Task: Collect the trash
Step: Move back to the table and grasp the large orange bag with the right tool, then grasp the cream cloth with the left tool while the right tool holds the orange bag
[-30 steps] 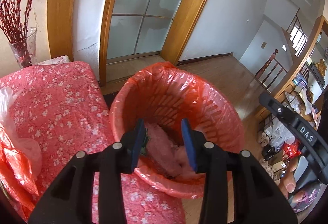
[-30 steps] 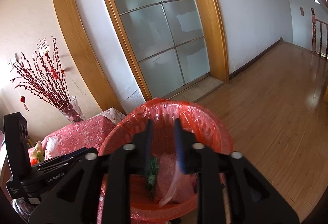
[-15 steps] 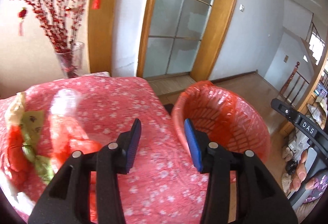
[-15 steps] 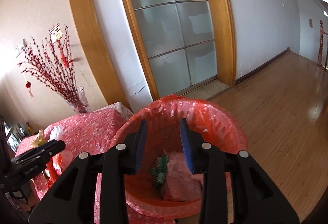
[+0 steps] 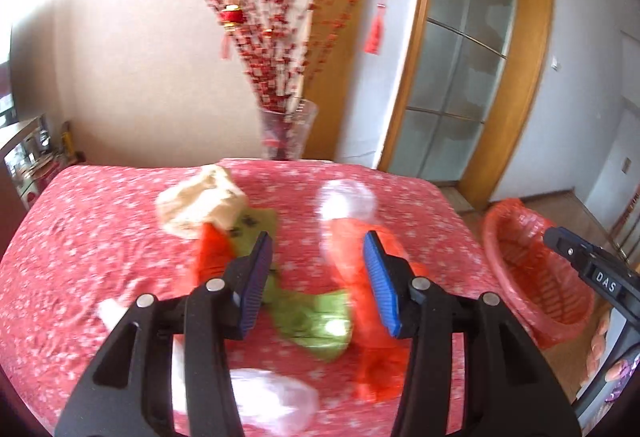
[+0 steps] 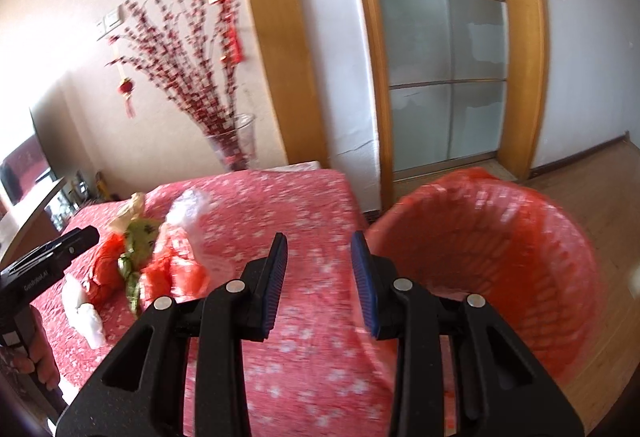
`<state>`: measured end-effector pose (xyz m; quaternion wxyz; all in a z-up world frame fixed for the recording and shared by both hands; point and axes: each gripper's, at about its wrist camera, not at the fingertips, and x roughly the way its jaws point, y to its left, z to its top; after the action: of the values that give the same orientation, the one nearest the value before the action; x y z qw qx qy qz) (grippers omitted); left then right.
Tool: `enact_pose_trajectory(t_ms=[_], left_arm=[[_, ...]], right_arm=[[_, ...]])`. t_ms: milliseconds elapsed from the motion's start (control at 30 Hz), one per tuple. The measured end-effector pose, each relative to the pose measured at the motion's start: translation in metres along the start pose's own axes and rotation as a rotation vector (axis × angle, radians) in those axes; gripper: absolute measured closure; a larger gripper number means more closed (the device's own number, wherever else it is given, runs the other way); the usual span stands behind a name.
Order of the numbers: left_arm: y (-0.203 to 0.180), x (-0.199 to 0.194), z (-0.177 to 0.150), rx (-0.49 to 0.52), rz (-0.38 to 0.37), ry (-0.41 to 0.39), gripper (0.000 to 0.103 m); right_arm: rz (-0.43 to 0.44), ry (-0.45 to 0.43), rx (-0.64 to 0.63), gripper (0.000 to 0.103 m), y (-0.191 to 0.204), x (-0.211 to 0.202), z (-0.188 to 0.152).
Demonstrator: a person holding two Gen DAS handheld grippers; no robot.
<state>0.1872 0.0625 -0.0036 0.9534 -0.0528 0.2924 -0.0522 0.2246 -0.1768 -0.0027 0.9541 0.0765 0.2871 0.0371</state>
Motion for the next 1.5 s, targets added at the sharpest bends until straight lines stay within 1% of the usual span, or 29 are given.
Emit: enact_pose_trajectory(t_ms=[167,300,333,400,500,767,867,933,1033,1067,1167,1333,1500], left_arm=[[0.046,-0.008,-0.001,-0.064,0.075,-0.010,0.055],[0.072,-0.012,-0.003,-0.099,0.108,-0.011,0.055],[0.077,-0.013,-0.004,-0.104,0.112,-0.011,0.055],[0.083,-0.013,-0.004,-0.112,0.122,-0.008,0.055],[0.093,-0.014,-0.008,-0.120,0.130,-0.004,0.055],[0.106,-0.012,-0.016,-0.141,0.132,0.010,0.055],[0.108,-0.011,-0.017,-0.150,0.130,0.016,0.055],[0.108,-0.011,-0.018,-0.154,0.129,0.020,0.055],[0.108,-0.010,-0.019,-0.157,0.129,0.026,0.055],[0.108,-0.010,-0.019,-0.157,0.128,0.027,0.055],[0.107,-0.010,-0.021,-0.152,0.128,0.030,0.055],[0.104,-0.010,-0.021,-0.146,0.125,0.032,0.055],[0.099,-0.009,-0.021,-0.142,0.114,0.037,0.055]], right_arm=[[0.098,0.055,-0.064,0.069,0.051,0.023,-0.005],[0.176,0.108,-0.131,0.070,0.098,0.040,-0.018],[0.187,0.118,-0.143,0.071,0.105,0.043,-0.021],[0.213,0.148,-0.167,0.077,0.122,0.052,-0.029],[0.223,0.179,-0.180,0.077,0.134,0.061,-0.038],[0.208,0.251,-0.195,0.076,0.140,0.078,-0.055],[0.195,0.255,-0.202,0.071,0.142,0.081,-0.057],[0.198,0.268,-0.203,0.071,0.143,0.085,-0.060],[0.202,0.287,-0.215,0.072,0.146,0.090,-0.065],[0.207,0.290,-0.214,0.077,0.147,0.090,-0.066],[0.217,0.281,-0.207,0.081,0.146,0.088,-0.065],[0.215,0.247,-0.179,0.082,0.135,0.076,-0.057],[0.218,0.196,-0.154,0.082,0.122,0.055,-0.045]])
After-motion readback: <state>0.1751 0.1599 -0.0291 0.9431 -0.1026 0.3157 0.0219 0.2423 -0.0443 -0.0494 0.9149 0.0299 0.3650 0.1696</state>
